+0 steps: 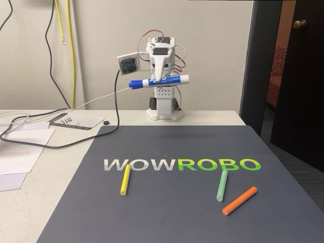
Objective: Pick up the blue marker.
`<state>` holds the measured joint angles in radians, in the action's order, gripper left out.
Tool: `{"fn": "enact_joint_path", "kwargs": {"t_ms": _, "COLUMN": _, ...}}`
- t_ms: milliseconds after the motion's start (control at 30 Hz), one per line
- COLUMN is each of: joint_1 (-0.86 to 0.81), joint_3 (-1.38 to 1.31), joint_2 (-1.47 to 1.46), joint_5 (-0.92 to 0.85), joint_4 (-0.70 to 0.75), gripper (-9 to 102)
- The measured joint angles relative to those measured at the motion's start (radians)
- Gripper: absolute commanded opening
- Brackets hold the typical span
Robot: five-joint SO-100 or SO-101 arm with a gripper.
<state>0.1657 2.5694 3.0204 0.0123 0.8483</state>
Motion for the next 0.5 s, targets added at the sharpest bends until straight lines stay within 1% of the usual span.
{"fn": "enact_joint_path", "kwargs": {"t_ms": 233, "joint_1": 0.063, "joint_3": 0.003, "joint_2": -0.046, "joint_5": 0.0, "joint_4": -0.023, "gripper": 5}}
{"fn": "enact_joint_path", "kwargs": {"t_ms": 500, "joint_1": 0.066, "joint_3": 0.017, "joint_2": -0.048, "joint_5": 0.0, "joint_4": -0.029, "gripper": 5}}
